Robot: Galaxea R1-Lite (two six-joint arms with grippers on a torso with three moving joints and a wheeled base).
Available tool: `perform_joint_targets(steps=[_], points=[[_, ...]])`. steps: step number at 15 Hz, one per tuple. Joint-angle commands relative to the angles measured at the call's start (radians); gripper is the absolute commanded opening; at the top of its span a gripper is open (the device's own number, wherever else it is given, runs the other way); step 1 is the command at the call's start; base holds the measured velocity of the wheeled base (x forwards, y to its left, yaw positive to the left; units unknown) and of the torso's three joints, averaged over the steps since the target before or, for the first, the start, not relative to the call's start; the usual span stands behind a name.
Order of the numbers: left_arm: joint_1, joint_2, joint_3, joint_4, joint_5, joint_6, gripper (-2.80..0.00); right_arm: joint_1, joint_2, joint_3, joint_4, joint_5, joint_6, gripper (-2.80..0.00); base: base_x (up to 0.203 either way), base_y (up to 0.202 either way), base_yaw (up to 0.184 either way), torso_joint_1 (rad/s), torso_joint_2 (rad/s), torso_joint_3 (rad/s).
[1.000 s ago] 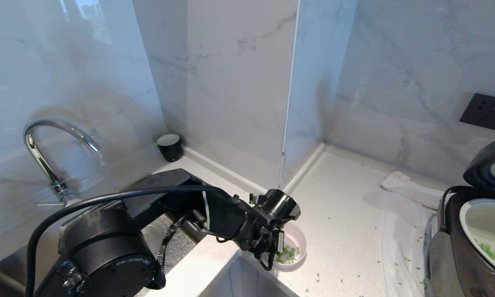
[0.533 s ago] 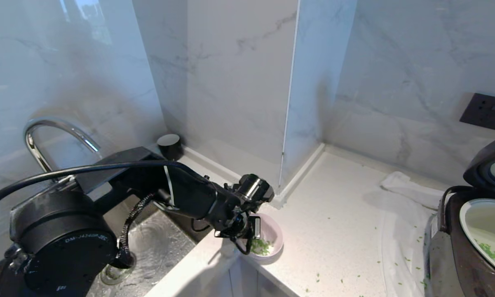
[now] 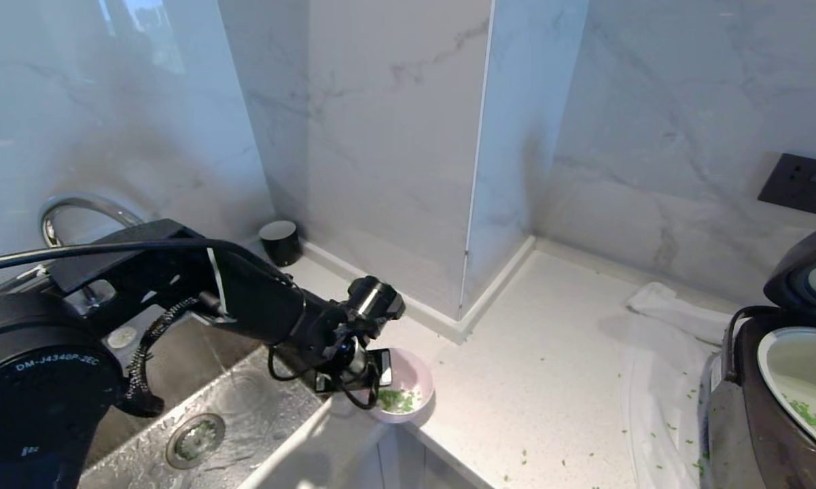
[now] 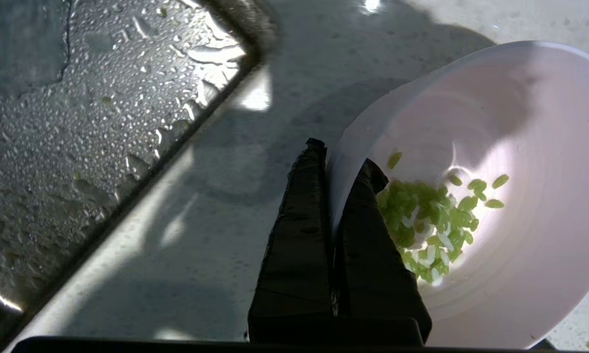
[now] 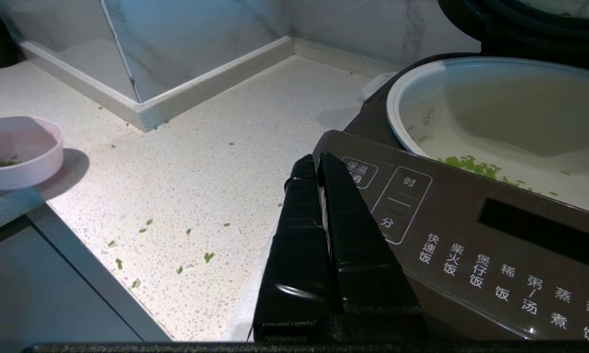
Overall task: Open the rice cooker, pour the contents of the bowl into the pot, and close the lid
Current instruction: Pick up the bowl on the table, then fill a bowl with water from the tap
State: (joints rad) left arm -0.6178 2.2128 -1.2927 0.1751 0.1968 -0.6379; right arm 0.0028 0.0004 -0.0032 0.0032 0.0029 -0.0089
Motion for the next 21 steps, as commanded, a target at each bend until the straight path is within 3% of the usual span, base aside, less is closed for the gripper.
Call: perform_joint_targets(steps=[1,5,9,16,21], points=[[0.054,-0.047,0.034,0.0,-0.019,-0.007,-2.8,0.0,0.001,0.0,0.0,0.0,0.0,-2.8,0.0,0.0,0.0,0.0,0.0,0.0],[0.117,-0.112,0.145,-0.007,-0.081,-0.044,-2.8,0.0,0.0,0.0,0.0,0.0,0.0,-2.8,0.0,0.0,0.0,0.0,0.0,0.0],[0.222,-0.156,0.189,-0.007,-0.084,-0.09,-2.8,0.0,0.0,0.0,0.0,0.0,0.0,-2.8,0.0,0.0,0.0,0.0,0.0,0.0],[0.531,-0.173,0.202,-0.007,-0.126,-0.09,-2.8,0.0,0.001,0.0,0.0,0.0,0.0,-2.8,0.0,0.0,0.0,0.0,0.0,0.0],[0.689,-0.117,0.171,-0.008,-0.123,-0.089,-2.8,0.0,0.0,0.0,0.0,0.0,0.0,-2.8,0.0,0.0,0.0,0.0,0.0,0.0]])
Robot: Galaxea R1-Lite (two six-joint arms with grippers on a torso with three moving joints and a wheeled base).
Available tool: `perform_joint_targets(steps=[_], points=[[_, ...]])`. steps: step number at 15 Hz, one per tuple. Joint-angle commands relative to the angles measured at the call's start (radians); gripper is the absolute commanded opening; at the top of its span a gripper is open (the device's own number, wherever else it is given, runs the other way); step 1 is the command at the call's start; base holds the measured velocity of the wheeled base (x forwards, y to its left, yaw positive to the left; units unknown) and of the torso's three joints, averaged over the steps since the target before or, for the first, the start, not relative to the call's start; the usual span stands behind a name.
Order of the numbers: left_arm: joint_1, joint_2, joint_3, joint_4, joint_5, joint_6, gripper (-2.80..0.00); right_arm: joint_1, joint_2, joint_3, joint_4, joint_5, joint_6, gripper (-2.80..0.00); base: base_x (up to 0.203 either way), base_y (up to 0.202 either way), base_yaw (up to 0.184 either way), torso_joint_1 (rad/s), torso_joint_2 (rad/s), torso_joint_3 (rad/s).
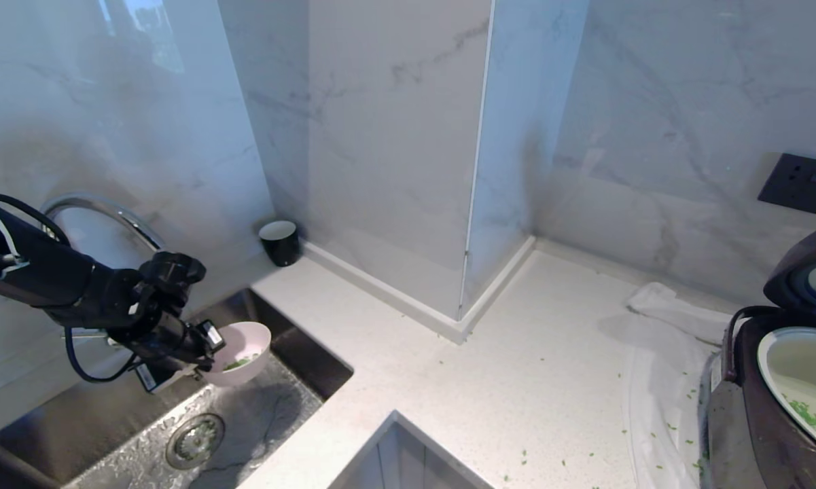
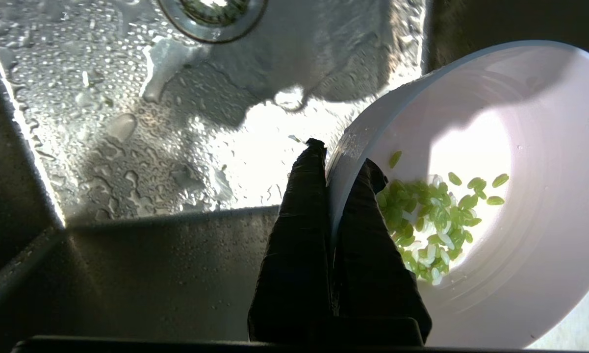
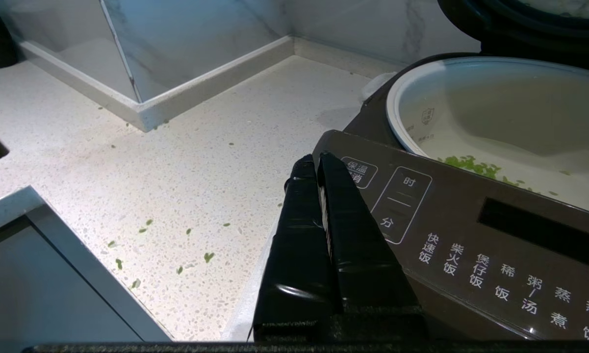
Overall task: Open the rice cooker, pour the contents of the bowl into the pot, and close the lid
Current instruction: Fill a bowl with water from the tap
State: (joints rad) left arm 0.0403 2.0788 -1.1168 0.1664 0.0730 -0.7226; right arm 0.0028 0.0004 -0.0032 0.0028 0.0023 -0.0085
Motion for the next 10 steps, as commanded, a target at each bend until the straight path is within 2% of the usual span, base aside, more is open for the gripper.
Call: perform_joint_targets(steps=[1,7,10], points=[[0.056,0.018,-0.008,0.001,0.001,-0.005,-2.8,0.0,0.0,0.0,0.0,0.001,-0.001,-2.8,0.0,0.0,0.0,0.0,0.0,0.0],[0.17,0.085,-0.104,-0.004,0.004,0.0,-2.8,0.0,0.0,0.0,0.0,0.001,-0.001,-2.8,0.0,0.0,0.0,0.0,0.0,0.0],[0.197,0.125,-0.107,-0.131,0.006,0.01,-2.8,0.0,0.0,0.0,0.0,0.001,-0.001,-2.8,0.0,0.0,0.0,0.0,0.0,0.0]])
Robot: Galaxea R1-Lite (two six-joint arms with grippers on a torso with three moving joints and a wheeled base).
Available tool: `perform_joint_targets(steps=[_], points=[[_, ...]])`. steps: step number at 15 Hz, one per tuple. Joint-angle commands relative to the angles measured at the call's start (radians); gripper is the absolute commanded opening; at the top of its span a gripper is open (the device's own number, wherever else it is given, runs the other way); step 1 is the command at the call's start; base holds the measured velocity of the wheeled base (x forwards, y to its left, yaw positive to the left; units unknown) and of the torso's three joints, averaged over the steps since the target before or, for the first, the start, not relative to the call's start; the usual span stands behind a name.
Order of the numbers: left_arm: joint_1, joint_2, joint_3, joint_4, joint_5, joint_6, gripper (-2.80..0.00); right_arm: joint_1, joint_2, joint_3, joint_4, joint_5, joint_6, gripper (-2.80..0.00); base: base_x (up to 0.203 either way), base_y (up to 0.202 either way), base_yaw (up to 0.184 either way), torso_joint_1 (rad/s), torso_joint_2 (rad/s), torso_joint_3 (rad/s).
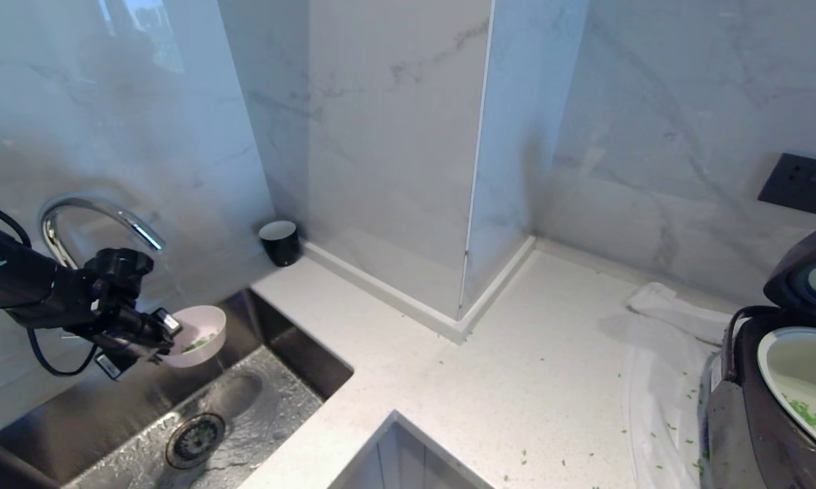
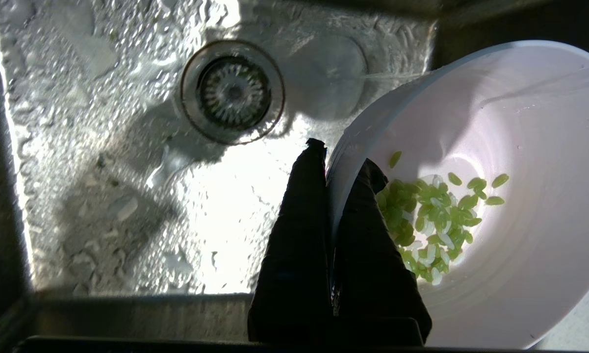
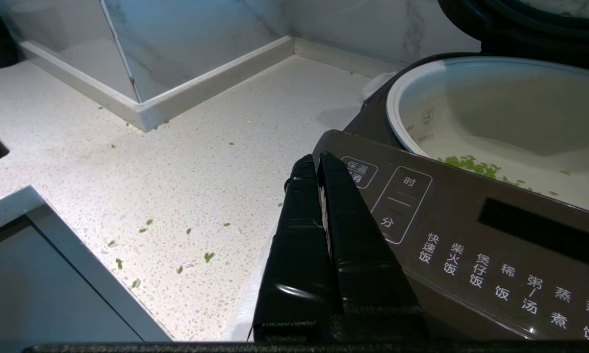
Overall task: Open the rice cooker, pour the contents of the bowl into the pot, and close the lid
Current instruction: Fill a bowl with water from the tap
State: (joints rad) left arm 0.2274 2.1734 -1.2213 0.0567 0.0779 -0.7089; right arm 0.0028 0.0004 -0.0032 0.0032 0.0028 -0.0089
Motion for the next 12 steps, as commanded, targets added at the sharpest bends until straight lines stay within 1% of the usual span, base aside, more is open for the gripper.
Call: perform_joint_targets(steps=[1,5,12], points=[[0.01,0.034,-0.009,-0.026,0.0,0.001,-2.8,0.0,0.0,0.0,0.0,0.0,0.0,-2.8,0.0,0.0,0.0,0.0,0.0,0.0],[0.007,0.055,-0.061,-0.025,-0.001,-0.003,-2.8,0.0,0.0,0.0,0.0,0.0,0.0,-2.8,0.0,0.0,0.0,0.0,0.0,0.0],[0.007,0.049,-0.064,-0.026,-0.001,-0.006,-2.8,0.0,0.0,0.0,0.0,0.0,0.0,-2.8,0.0,0.0,0.0,0.0,0.0,0.0]])
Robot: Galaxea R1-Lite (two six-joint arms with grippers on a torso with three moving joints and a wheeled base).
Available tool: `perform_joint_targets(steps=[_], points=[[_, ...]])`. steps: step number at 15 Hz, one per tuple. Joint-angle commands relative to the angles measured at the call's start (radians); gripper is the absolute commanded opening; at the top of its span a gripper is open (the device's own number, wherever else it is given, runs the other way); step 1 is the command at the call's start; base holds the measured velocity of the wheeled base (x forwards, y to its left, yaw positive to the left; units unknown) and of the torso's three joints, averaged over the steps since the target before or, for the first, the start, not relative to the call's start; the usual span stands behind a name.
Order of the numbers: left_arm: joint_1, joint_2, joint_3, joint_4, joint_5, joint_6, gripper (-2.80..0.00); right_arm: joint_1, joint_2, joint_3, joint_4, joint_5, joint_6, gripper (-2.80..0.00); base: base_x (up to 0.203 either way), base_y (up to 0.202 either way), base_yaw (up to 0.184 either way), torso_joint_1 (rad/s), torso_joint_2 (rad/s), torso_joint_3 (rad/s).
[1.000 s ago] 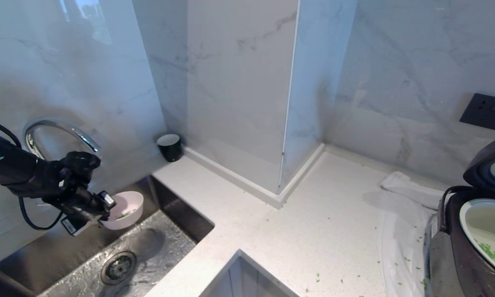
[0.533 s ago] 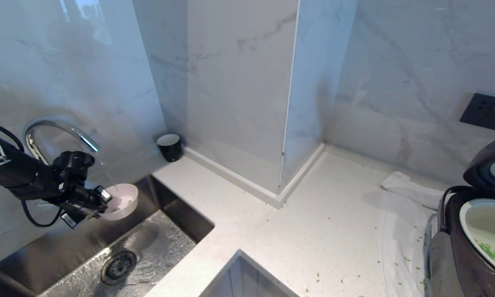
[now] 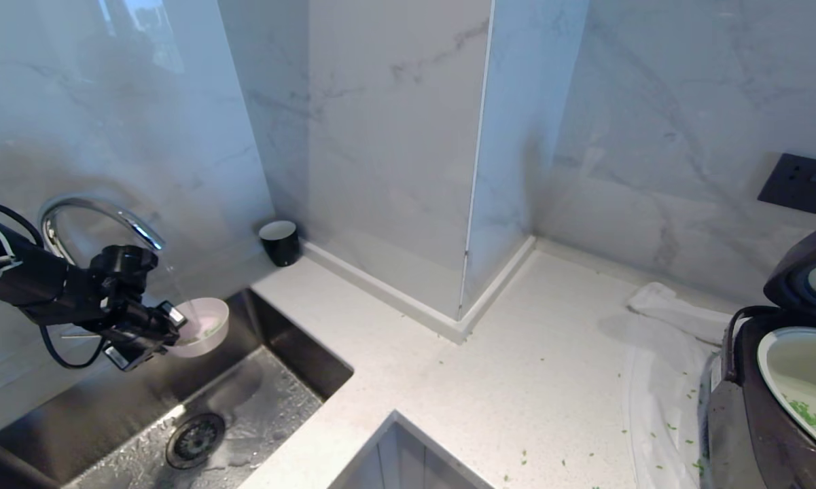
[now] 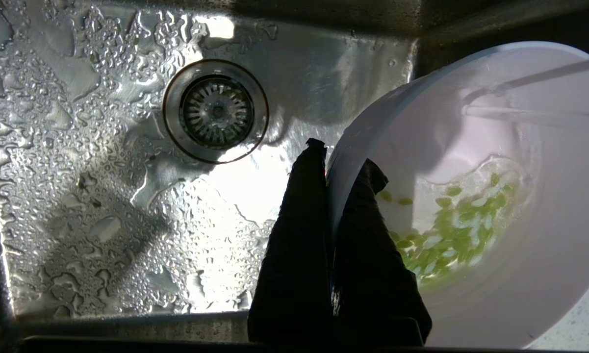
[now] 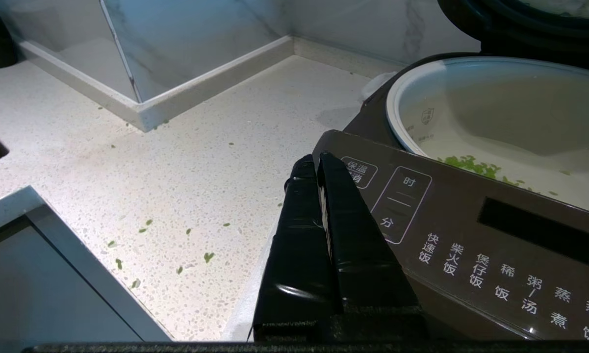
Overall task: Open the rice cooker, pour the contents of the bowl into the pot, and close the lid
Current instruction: Fill a bowl with water from the tap
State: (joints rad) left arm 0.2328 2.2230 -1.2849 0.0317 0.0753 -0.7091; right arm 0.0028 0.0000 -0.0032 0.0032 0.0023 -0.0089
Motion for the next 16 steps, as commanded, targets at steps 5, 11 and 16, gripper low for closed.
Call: perform_joint_targets(steps=[5,11,16], points=[[0.0,0.003,-0.001,-0.003,-0.002,-0.01,-2.8,0.0,0.0,0.0,0.0,0.001,0.0,-2.8,0.0,0.0,0.0,0.0,0.0,0.0],[-0.001,-0.005,-0.002,-0.002,-0.002,-0.01,-2.8,0.0,0.0,0.0,0.0,0.001,0.0,-2.8,0.0,0.0,0.0,0.0,0.0,0.0],[-0.001,-0.006,-0.002,-0.001,-0.004,-0.012,-2.8,0.0,0.002,0.0,0.0,0.001,0.0,-2.8,0.0,0.0,0.0,0.0,0.0,0.0]])
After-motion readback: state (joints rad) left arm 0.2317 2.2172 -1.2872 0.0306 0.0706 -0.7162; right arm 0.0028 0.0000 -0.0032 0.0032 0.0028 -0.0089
